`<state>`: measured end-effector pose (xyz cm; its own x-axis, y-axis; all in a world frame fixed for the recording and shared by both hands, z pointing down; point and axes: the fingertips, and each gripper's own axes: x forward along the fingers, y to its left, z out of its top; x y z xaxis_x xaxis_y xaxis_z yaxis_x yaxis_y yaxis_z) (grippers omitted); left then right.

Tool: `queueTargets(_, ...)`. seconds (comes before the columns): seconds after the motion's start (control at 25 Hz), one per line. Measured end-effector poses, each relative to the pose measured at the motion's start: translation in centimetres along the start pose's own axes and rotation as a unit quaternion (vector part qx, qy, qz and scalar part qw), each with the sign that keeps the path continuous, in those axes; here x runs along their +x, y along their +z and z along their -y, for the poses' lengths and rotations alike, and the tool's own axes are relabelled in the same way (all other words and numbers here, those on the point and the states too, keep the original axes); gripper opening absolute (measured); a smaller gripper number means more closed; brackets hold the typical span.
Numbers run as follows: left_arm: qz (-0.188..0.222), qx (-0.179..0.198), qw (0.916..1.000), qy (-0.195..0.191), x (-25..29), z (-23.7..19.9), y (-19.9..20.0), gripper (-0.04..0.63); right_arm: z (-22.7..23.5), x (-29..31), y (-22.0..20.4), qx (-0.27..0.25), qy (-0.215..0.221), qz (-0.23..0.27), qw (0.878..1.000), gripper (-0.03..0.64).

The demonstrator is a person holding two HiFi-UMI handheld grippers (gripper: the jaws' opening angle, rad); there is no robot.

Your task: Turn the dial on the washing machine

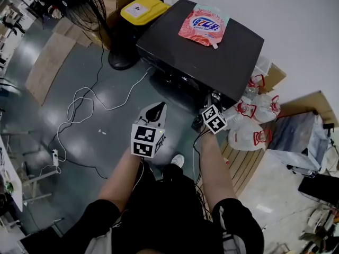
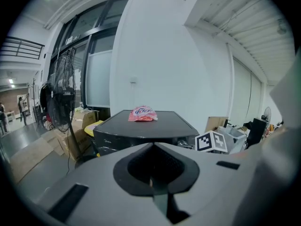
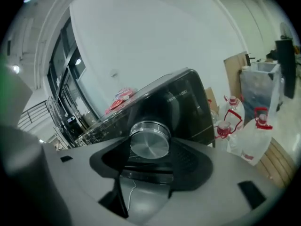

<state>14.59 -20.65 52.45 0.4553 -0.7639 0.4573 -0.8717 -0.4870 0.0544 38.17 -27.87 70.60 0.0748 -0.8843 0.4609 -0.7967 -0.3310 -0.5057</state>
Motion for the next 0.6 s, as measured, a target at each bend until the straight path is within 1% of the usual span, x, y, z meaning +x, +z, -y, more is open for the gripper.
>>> queueTargets(0.2,-0.002,-0.002,1.0000,0.005,-0.2,-0.8,-0.1,0.006,0.1,-0.2,0.3,0.004,0.010,-0.003,1.000,0.273)
queueTargets(0.44,-0.003,-0.006,1.0000,0.004,-0.1,-1.1,-0.1,0.006,0.0,-0.3,0.2,0.026,0.017,-0.009,0.999,0.273)
queueTargets(0.52,-0.002,-0.004,1.0000,0.002,0.1,-1.0,0.0,0.006,0.0,-0.2,0.1,0.040,0.023,-0.011,0.999,0.273)
queueTargets(0.6,-0.002,-0.003,1.0000,0.000,0.2,-1.0,0.1,0.006,0.0,-0.2,0.1,0.067,0.033,-0.016,0.997,0.273)
